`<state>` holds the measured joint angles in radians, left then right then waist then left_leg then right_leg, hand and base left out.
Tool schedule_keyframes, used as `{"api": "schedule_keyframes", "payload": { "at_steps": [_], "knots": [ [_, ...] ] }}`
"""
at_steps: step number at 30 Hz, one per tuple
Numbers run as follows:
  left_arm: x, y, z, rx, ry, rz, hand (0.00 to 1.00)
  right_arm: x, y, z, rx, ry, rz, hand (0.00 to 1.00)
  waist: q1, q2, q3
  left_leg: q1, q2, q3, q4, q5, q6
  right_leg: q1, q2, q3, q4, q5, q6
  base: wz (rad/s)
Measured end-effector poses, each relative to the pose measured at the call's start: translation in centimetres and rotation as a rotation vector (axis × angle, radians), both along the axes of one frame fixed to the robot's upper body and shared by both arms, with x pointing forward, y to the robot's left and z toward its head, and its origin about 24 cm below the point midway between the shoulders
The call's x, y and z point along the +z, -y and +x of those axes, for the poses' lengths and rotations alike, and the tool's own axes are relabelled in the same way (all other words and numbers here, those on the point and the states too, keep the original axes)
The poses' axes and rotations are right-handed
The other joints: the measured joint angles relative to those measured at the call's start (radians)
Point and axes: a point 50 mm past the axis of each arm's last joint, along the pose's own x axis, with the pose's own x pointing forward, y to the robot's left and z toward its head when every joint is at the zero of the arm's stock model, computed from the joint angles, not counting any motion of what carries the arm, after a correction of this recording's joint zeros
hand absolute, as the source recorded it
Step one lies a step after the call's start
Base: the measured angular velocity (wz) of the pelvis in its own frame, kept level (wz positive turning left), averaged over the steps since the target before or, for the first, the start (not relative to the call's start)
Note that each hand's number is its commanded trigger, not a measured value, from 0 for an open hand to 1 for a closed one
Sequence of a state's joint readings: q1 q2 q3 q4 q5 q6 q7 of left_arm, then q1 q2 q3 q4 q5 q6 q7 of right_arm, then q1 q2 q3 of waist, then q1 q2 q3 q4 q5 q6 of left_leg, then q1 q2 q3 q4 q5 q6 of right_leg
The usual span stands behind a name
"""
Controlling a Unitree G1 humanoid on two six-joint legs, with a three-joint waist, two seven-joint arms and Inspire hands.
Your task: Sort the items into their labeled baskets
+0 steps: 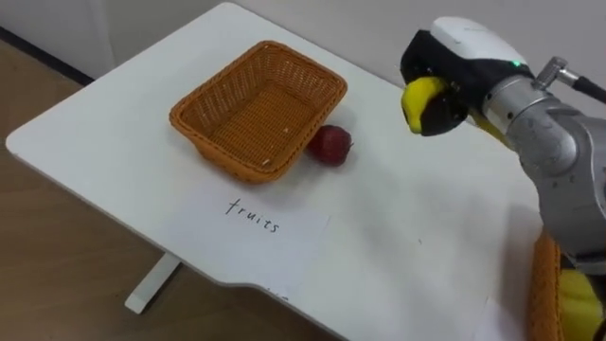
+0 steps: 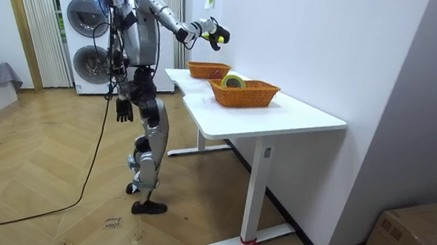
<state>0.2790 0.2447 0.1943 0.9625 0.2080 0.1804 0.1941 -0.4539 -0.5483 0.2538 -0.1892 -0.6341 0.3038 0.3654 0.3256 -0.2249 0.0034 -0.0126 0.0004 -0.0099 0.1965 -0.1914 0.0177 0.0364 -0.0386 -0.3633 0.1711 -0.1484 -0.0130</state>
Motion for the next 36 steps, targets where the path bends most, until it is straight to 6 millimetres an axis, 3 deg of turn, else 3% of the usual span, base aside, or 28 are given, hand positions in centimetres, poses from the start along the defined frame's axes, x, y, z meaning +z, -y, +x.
{"api": "schedule_keyframes", "payload": {
  "at_steps": [13, 19, 24, 25, 26, 27, 30, 36],
  "knots": [
    [0.1, -0.1, 0.0, -0.003, 0.008, 0.023, 0.0, 0.1, -2.0, 0.0, 0.042, 0.061, 0.077, 0.9, 0.018, 0.004, 0.0031, 0.0, -0.014, -0.044, 0.001, 0.002, 0.003, 0.018, -0.011, -0.038, 0.0, -0.005, 0.009, 0.09],
    [0.2, -0.1, -0.2, -0.006, 0.01, 0.026, 0.0, 0.3, -4.4, 0.4, 0.131, 0.06, 0.033, 0.84, 0.046, 0.004, 0.005, 0.003, -0.017, -0.061, 0.001, 0.003, 0.004, 0.026, -0.012, -0.054, -0.001, -0.006, 0.009, 0.09],
    [0.4, -0.1, -0.2, -0.014, 0.032, 0.033, 0.0, 0.6, -4.4, 1.1, 0.126, 0.062, 0.017, 0.79, 0.083, -0.003, 0.0087, 0.0, -0.02, -0.086, 0.002, 0.003, 0.004, 0.034, -0.013, -0.082, -0.001, -0.007, 0.011, 0.15],
    [0.5, -0.1, -0.2, -0.015, 0.036, 0.039, 0.0, 0.4, -4.5, 1.4, 0.122, 0.058, 0.009, 0.72, 0.092, -0.005, 0.009, -0.002, -0.021, -0.095, 0.003, 0.003, 0.004, 0.036, -0.014, -0.098, -0.001, -0.007, 0.011, 0.3],
    [0.5, -0.2, -0.2, -0.015, 0.038, 0.043, 0.0, 0.2, -4.5, 1.7, 0.115, 0.048, 0.0, 0.51, 0.095, -0.008, 0.0096, -0.007, -0.025, -0.112, 0.008, 0.003, 0.004, 0.039, -0.016, -0.11, -0.001, -0.009, 0.015, 0.34],
    [0.5, -0.2, -0.2, -0.016, 0.04, 0.044, 0.0, 0.1, -4.4, 1.8, 0.111, 0.043, -0.002, 0.43, 0.098, -0.01, 0.0097, -0.011, -0.028, -0.12, 0.01, 0.003, 0.004, 0.039, -0.017, -0.111, -0.001, -0.01, 0.017, 0.39],
    [0.6, -0.2, -0.1, -0.017, 0.045, 0.045, 0.0, -0.2, -4.2, 2.0, 0.097, 0.028, -0.006, 0.0, 0.124, -0.024, 0.0156, -0.019, -0.031, -0.137, 0.017, 0.002, 0.004, 0.041, -0.019, -0.122, -0.001, -0.013, 0.021, 0.22],
    [0.6, -0.3, 0.0, -0.018, 0.046, 0.044, 0.0, -0.9, -3.7, 2.8, 0.073, 0.002, 0.002, 0.0, 0.15, -0.031, 0.0175, -0.027, -0.036, -0.165, 0.026, 0.002, 0.006, 0.053, -0.022, -0.156, -0.002, -0.013, 0.021, 0.18]
  ]
}}
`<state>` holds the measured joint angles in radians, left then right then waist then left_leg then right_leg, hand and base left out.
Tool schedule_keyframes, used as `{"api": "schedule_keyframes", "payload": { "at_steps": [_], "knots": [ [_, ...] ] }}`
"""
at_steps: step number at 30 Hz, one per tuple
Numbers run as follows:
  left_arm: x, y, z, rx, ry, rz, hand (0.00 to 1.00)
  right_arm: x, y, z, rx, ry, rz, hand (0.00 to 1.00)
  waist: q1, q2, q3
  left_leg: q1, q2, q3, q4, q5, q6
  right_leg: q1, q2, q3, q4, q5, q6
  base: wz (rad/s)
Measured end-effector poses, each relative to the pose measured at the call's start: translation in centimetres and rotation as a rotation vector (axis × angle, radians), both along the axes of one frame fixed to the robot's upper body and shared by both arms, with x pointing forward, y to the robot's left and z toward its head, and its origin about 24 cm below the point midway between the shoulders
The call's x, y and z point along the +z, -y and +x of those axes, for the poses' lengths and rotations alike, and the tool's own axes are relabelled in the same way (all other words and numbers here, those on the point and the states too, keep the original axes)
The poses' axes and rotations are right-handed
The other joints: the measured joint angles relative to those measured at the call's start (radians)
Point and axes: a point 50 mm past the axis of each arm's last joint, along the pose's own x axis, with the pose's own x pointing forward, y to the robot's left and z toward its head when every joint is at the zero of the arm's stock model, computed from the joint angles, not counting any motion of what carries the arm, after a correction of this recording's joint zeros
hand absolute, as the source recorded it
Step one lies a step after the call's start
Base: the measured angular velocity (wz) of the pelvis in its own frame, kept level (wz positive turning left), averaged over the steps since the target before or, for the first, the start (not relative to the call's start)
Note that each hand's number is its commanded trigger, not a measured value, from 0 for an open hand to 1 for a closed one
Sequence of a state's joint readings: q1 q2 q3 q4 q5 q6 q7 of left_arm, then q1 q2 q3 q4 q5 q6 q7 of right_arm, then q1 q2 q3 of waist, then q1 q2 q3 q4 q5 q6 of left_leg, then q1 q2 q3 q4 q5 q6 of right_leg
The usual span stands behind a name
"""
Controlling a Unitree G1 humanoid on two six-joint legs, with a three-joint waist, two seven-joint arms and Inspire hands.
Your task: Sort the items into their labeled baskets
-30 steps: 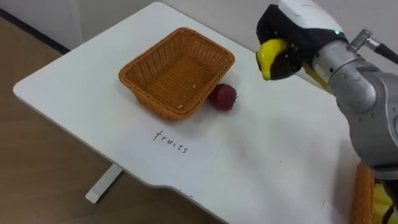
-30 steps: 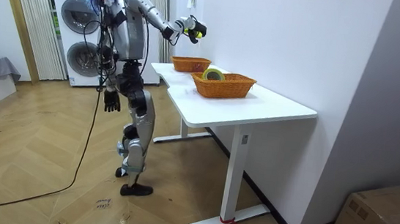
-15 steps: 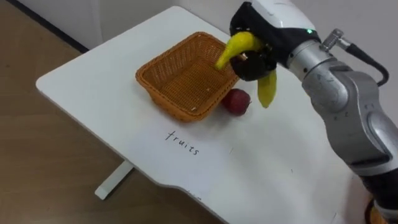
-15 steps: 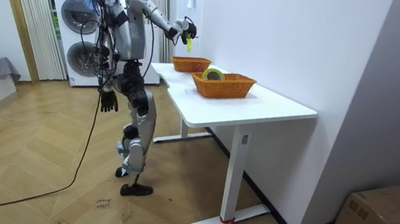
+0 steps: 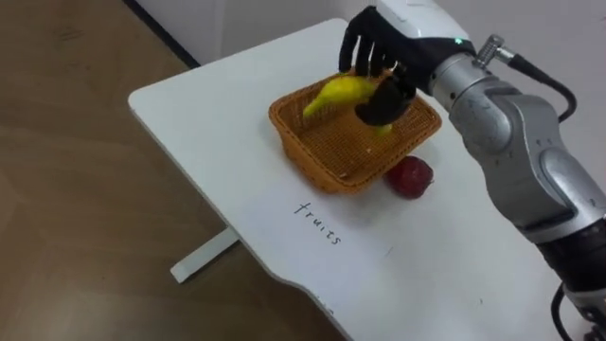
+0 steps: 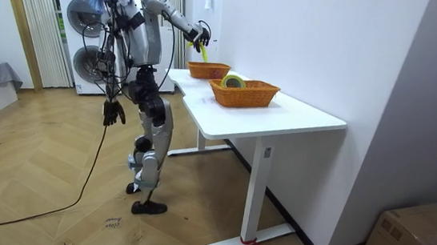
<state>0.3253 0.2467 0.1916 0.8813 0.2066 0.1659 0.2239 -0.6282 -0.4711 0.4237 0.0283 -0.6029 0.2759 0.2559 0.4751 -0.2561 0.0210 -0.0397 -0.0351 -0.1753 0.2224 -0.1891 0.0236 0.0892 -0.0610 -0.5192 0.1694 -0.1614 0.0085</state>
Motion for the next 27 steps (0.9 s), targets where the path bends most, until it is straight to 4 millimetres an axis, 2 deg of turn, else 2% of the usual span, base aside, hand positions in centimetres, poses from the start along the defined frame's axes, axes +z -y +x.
{"api": "schedule_keyframes", "payload": {
  "at_steps": [4, 9, 15, 21, 27],
  "knots": [
    [0.0, 0.0, -0.3, 0.001, -0.002, -0.001, 0.0, -0.5, 0.4, 0.4, -0.023, 0.007, 0.002, 0.0, 0.013, -0.004, 0.0016, -0.002, -0.01, -0.002, 0.0, 0.001, 0.002, 0.0, -0.008, -0.003, 0.0, -0.006, 0.01, 0.0],
    [0.3, -0.4, -0.6, 0.003, 0.008, 0.005, 0.0, -1.0, 1.0, 0.7, -0.056, 0.008, 0.003, 0.0, 0.016, -0.012, 0.0062, -0.001, -0.013, -0.003, 0.002, 0.003, 0.005, 0.003, -0.01, -0.001, 0.0, -0.006, 0.01, 0.02],
    [0.3, -0.4, -1.0, 0.001, -0.004, -0.012, 0.0, -1.8, 1.3, 1.0, -0.08, -0.003, -0.006, 0.0, 0.016, -0.012, 0.0065, -0.001, -0.013, -0.004, 0.002, 0.003, 0.005, 0.005, -0.01, -0.001, -0.001, -0.006, 0.01, 0.0],
    [0.4, -0.3, -0.5, -0.011, 0.013, -0.019, 0.0, -2.0, 1.1, 0.9, -0.065, -0.009, -0.012, 0.0, 0.011, -0.01, 0.0082, -0.001, -0.013, -0.003, 0.002, 0.003, 0.004, 0.005, -0.009, 0.0, -0.002, -0.006, 0.01, 0.0],
    [0.4, -0.3, -0.4, -0.006, 0.023, -0.024, 0.0, -2.6, 1.3, 1.0, -0.052, -0.042, 0.027, 0.0, -0.009, -0.007, 0.0097, 0.001, -0.013, -0.002, 0.003, 0.003, 0.005, 0.005, -0.008, 0.034, -0.002, -0.006, 0.01, 0.0]
  ]
}}
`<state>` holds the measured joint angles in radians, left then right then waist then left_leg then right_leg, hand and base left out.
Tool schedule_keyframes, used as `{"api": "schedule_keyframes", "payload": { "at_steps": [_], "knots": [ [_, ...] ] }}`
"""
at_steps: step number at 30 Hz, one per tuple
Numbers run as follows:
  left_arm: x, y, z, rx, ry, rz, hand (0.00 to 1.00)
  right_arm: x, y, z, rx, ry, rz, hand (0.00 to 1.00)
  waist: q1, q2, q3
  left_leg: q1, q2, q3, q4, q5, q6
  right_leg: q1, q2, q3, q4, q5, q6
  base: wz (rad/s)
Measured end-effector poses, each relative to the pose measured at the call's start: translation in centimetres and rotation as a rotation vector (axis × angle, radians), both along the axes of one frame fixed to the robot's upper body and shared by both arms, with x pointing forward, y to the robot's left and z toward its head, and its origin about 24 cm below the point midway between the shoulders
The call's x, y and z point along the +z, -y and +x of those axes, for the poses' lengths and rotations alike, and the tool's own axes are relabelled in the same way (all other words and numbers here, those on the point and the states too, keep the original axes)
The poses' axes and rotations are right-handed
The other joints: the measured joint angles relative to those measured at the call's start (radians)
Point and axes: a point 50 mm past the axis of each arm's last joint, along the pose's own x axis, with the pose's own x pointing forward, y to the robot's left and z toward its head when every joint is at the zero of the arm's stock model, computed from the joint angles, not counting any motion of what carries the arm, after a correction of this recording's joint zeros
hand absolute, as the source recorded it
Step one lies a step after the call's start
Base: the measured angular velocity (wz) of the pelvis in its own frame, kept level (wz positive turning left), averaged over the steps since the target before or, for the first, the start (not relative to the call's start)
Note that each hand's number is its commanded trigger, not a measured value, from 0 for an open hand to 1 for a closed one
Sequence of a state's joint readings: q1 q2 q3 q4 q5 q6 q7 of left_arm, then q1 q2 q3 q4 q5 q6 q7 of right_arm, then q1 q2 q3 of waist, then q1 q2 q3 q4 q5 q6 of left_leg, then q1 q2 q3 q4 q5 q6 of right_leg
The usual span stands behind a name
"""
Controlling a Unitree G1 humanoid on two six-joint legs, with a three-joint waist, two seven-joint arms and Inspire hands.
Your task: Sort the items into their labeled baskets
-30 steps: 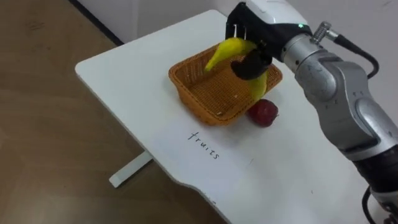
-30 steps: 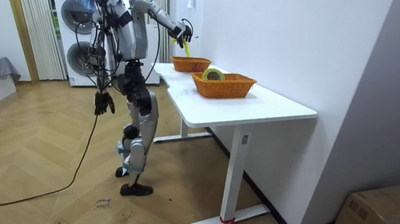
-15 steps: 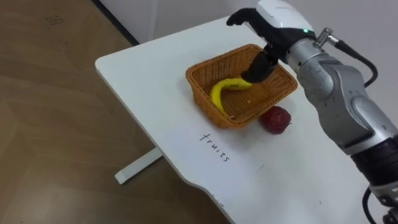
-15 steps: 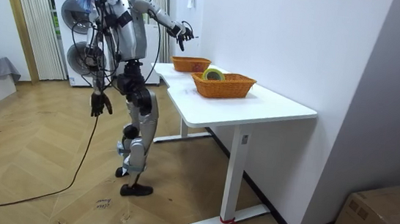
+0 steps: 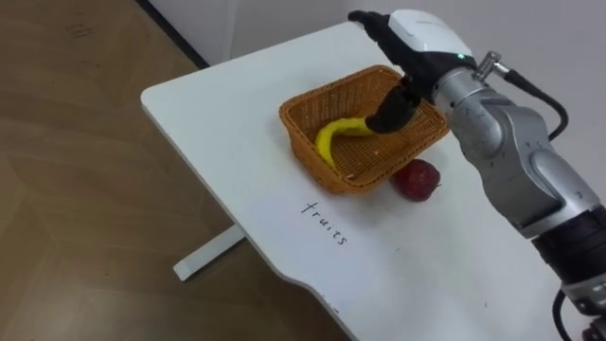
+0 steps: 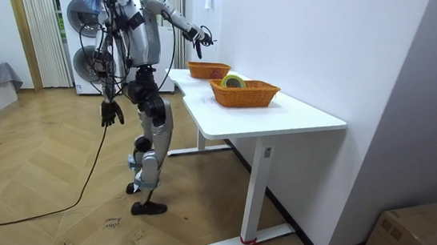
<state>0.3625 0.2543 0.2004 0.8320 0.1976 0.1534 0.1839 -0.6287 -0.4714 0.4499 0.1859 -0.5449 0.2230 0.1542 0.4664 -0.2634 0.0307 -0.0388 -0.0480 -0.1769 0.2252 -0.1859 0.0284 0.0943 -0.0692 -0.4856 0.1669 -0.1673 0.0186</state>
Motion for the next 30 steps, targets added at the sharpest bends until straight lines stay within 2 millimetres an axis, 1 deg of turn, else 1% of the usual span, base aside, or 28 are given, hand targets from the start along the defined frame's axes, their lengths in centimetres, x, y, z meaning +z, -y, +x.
{"api": "schedule_keyframes", "payload": {
  "at_steps": [2, 4, 6, 7, 9, 12, 13, 14, 16, 19, 20, 21, 24, 26, 27, 30],
  "knots": [
    [-0.1, 0.1, 0.0, 0.005, 0.001, -0.008, 0.0, 0.0, -0.1, 0.0, 0.01, -0.006, 0.027, 0.0, -0.007, 0.007, 0.0045, -0.001, 0.0, 0.0, 0.003, 0.0, 0.0, 0.0, 0.001, 0.016, 0.0, 0.0, 0.0, 0.0],
    [-0.1, 0.2, 0.0, 0.0, 0.001, -0.01, 0.0, 0.0, -0.1, 0.0, 0.02, -0.002, 0.041, 0.0, -0.021, 0.014, 0.0081, -0.004, -0.001, -0.001, 0.007, 0.0, 0.0, -0.001, 0.0, 0.016, 0.001, 0.0, 0.0, 0.0],
    [-0.1, 0.3, 0.0, -0.003, 0.001, -0.01, 0.0, 0.0, -0.2, -0.1, 0.027, -0.002, 0.057, 0.0, -0.028, 0.022, 0.0063, -0.008, 0.0, 0.001, 0.01, 0.0, 0.0, -0.007, 0.0, 0.016, 0.001, 0.0, 0.0, -0.04],
    [-0.2, 0.3, 0.0, -0.005, -0.002, -0.011, 0.0, 0.0, -0.2, -0.1, 0.029, 0.002, 0.066, 0.0, -0.034, 0.03, 0.0047, -0.009, -0.001, 0.001, 0.011, 0.0, 0.0, -0.007, -0.001, 0.017, 0.001, 0.0, 0.0, -0.04],
    [-0.2, 0.3, -0.1, -0.005, -0.005, -0.01, 0.0, 0.1, -0.2, -0.1, 0.032, 0.009, 0.095, 0.0, -0.047, 0.041, -0.0001, -0.009, -0.001, 0.005, 0.012, 0.0, 0.001, -0.007, -0.002, 0.016, 0.001, 0.0, 0.0, -0.02],
    [-0.3, 0.5, -0.1, -0.011, -0.011, -0.013, 0.0, 0.4, 0.0, 0.0, 0.029, 0.015, 0.191, 0.0, -0.067, 0.055, -0.007, -0.005, 0.0, 0.014, 0.011, 0.001, 0.001, -0.005, -0.001, 0.018, 0.001, 0.0, 0.0, -0.05],
    [-0.4, 0.7, -0.2, -0.012, -0.014, -0.019, 0.0, 0.4, 0.2, 0.0, 0.019, 0.014, 0.236, 0.0, -0.074, 0.06, -0.011, -0.002, 0.0, 0.016, 0.01, 0.001, 0.001, -0.002, -0.001, 0.02, 0.002, 0.0, 0.0, -0.04],
    [-0.4, 0.9, -0.1, -0.014, -0.014, -0.024, 0.0, 0.4, 0.5, 0.1, 0.005, 0.017, 0.271, 0.0, -0.079, 0.064, -0.0134, 0.003, 0.001, 0.023, 0.01, 0.001, 0.001, 0.0, -0.001, 0.025, 0.001, 0.0, 0.0, -0.08],
    [-0.6, 1.2, -0.1, -0.014, -0.019, -0.033, 0.0, 0.2, 1.0, 0.3, -0.021, 0.014, 0.307, 0.0, -0.077, 0.07, -0.0138, 0.015, 0.003, 0.036, 0.005, 0.001, 0.001, 0.005, 0.0, 0.043, 0.001, 0.0, 0.0, -0.18],
    [-0.8, 1.8, -0.1, -0.027, -0.029, -0.047, 0.0, -0.4, 1.6, 0.6, -0.066, 0.011, 0.341, 0.0, -0.089, 0.078, -0.0171, 0.016, 0.002, 0.036, 0.009, 0.001, 0.002, 0.005, -0.001, 0.044, 0.002, 0.0, 0.0, -0.07],
    [-0.9, 2.1, -0.2, -0.028, -0.032, -0.054, 0.0, -0.5, 1.9, 0.6, -0.084, 0.012, 0.351, 0.0, -0.101, 0.083, -0.0184, 0.015, 0.001, 0.035, 0.011, 0.001, 0.002, 0.006, -0.002, 0.043, 0.002, 0.0, 0.0, 0.0],
    [-1.0, 2.2, -0.2, -0.027, -0.035, -0.058, 0.0, -0.5, 2.1, 0.7, -0.09, 0.014, 0.354, 0.0, -0.104, 0.086, -0.0195, 0.014, 0.001, 0.035, 0.011, 0.001, 0.002, 0.006, -0.002, 0.043, 0.002, 0.0, 0.0, 0.0],
    [-1.1, 2.4, -0.4, -0.022, -0.045, -0.063, 0.0, -0.4, 3.0, 0.6, -0.136, 0.043, 0.405, 0.0, -0.112, 0.094, -0.0211, 0.015, 0.0, 0.036, 0.012, 0.001, 0.002, 0.008, -0.002, 0.043, 0.003, 0.0, -0.001, 0.02],
    [-1.1, 2.4, -0.6, -0.018, -0.057, -0.066, 0.0, -0.6, 4.0, 0.4, -0.19, 0.068, 0.451, 0.0, -0.112, 0.098, -0.0227, 0.017, 0.0, 0.037, 0.013, 0.002, 0.002, 0.01, -0.002, 0.043, 0.004, 0.0, -0.001, 0.02],
    [-1.1, 2.4, -0.7, -0.017, -0.061, -0.067, 0.0, -0.6, 4.2, 0.4, -0.201, 0.073, 0.462, 0.0, -0.111, 0.1, -0.0227, 0.017, 0.001, 0.037, 0.013, 0.002, 0.002, 0.01, -0.002, 0.044, 0.004, 0.0, -0.001, 0.0],
    [-1.2, 2.5, -0.7, -0.017, -0.065, -0.069, 0.0, -0.9, 4.7, 0.2, -0.245, 0.095, 0.516, 0.0, -0.118, 0.115, -0.0207, 0.014, 0.001, 0.036, 0.013, 0.002, 0.002, 0.008, -0.003, 0.043, 0.004, 0.0, -0.001, 0.01]
  ]
}}
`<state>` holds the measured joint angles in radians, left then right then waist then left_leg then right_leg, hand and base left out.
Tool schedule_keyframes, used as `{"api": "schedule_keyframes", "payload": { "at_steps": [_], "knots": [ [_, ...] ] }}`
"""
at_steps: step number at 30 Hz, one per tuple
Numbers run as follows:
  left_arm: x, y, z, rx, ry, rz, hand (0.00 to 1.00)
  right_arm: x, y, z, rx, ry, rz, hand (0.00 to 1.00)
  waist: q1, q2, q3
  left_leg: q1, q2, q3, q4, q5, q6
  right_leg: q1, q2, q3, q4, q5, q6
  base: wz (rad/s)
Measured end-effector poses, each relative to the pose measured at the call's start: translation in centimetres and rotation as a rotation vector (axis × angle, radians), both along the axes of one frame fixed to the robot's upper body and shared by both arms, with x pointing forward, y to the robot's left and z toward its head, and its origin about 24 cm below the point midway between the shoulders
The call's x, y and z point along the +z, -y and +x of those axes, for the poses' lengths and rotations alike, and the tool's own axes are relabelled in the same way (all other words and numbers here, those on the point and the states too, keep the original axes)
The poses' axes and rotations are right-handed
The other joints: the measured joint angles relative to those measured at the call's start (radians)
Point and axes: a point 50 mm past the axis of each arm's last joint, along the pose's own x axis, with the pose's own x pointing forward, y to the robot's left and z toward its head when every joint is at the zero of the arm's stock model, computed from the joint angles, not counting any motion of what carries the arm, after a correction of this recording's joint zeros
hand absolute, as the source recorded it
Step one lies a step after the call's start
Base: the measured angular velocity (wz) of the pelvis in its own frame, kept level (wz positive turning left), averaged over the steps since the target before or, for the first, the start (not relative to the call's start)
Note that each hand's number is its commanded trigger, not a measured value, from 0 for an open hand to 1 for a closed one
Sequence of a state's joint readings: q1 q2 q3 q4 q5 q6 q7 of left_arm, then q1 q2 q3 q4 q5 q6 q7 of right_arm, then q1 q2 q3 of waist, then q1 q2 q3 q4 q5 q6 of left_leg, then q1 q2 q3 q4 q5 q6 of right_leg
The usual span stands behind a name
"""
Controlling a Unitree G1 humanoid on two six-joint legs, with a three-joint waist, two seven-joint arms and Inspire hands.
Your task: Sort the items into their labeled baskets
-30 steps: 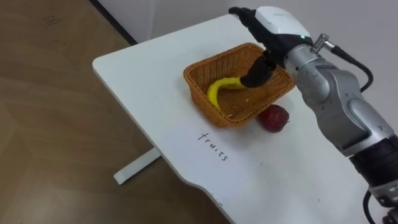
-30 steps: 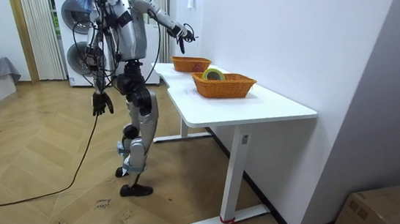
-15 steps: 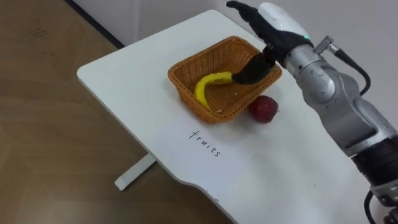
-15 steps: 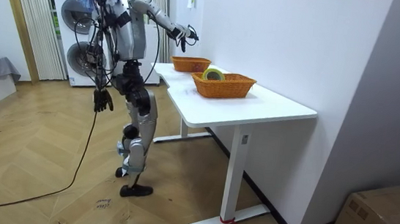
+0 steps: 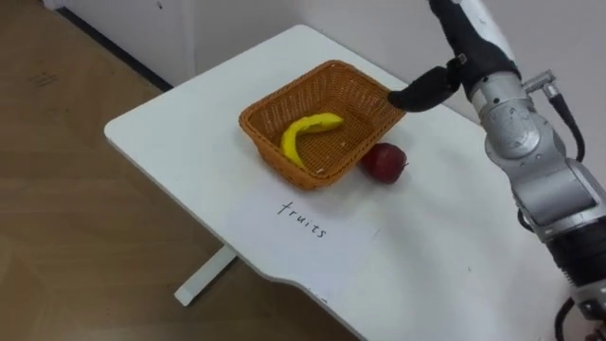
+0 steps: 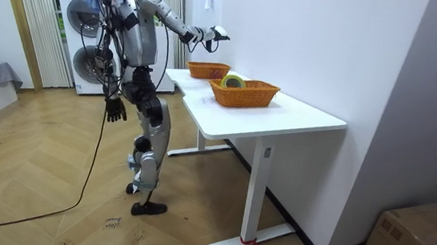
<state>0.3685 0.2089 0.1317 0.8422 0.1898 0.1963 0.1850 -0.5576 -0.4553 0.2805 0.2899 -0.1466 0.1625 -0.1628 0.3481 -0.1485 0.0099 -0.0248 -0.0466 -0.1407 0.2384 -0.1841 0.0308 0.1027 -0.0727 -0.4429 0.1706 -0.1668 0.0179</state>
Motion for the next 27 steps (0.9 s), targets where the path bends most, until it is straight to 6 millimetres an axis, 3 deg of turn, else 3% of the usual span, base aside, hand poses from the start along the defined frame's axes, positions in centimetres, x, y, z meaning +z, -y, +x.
{"api": "schedule_keyframes", "payload": {
  "at_steps": [4, 8, 12, 21, 27],
  "knots": [
    [0.0, 0.0, 0.1, -0.002, 0.003, -0.001, 0.0, -1.5, 0.2, -0.7, -0.026, -0.018, 0.022, 0.0, -0.018, 0.021, 0.001, -0.003, 0.0, -0.001, -0.001, 0.001, 0.002, -0.001, -0.003, -0.012, 0.001, 0.0, 0.0, 0.04],
    [0.0, 0.4, 0.6, -0.006, 0.023, -0.008, 0.0, -2.6, 0.3, -1.0, -0.033, -0.058, 0.101, 0.0, -0.032, 0.028, -0.0008, -0.011, 0.0, -0.001, 0.0, 0.003, 0.003, -0.009, -0.005, -0.016, 0.001, 0.0, 0.0, 0.0],
    [-0.1, 0.8, 0.7, -0.008, 0.026, -0.018, 0.0, -3.0, 0.3, -1.1, -0.037, -0.075, 0.16, 0.0, -0.04, 0.033, -0.0033, -0.012, -0.001, 0.0, -0.001, 0.003, 0.004, -0.011, -0.006, -0.014, 0.001, 0.0, 0.0, 0.0],
    [-0.5, 2.1, 0.7, -0.048, 0.02, -0.051, 0.0, -4.4, -0.2, -1.1, -0.045, -0.116, 0.262, 0.0, -0.067, 0.072, -0.0003, 0.001, 0.0, 0.015, -0.003, 0.005, 0.007, -0.003, -0.01, -0.003, 0.002, 0.001, 0.001, -0.04],
    [-0.8, 2.6, 0.6, -0.061, 0.02, -0.087, 0.0, -5.7, 0.3, -1.2, -0.06, -0.152, 0.27, 0.0, -0.074, 0.088, -0.0041, 0.0, -0.001, 0.024, -0.002, 0.007, 0.01, -0.014, -0.015, 0.001, 0.016, 0.001, 0.002, -0.04]
  ]
}}
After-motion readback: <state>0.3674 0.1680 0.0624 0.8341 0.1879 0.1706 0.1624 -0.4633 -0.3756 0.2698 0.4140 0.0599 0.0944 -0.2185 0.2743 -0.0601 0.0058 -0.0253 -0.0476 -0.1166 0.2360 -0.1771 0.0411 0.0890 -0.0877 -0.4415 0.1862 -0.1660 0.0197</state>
